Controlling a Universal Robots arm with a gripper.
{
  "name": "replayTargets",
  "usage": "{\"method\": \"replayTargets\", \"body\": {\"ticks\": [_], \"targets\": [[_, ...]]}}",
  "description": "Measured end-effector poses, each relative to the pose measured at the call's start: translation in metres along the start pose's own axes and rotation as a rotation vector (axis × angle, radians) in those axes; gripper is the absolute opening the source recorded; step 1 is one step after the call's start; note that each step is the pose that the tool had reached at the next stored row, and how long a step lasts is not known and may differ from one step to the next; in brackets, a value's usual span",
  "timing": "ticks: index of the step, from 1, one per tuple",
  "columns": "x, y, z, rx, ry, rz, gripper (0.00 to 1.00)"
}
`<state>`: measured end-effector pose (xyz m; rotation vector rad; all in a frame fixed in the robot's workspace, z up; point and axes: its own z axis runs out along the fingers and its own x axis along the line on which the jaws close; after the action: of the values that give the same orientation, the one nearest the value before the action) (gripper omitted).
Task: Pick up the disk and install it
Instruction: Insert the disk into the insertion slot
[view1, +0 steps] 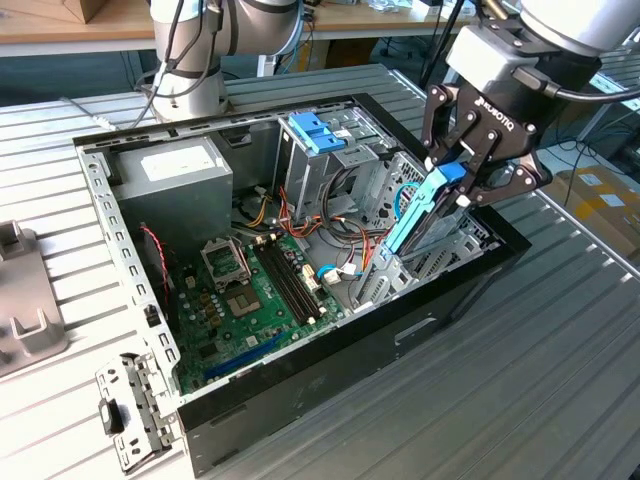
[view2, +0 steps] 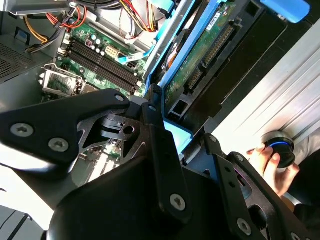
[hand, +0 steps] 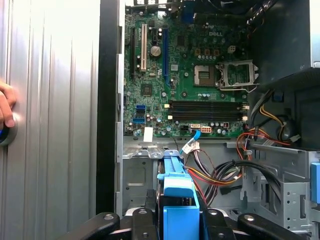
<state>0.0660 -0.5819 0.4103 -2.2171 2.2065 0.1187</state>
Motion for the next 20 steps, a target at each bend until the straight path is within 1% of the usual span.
{"method": "replayTargets", "body": {"ticks": [20], "targets": [[0.0006, -0.0005, 0.0097, 0.0000, 0.0000, 0.000, 0.37]]}}
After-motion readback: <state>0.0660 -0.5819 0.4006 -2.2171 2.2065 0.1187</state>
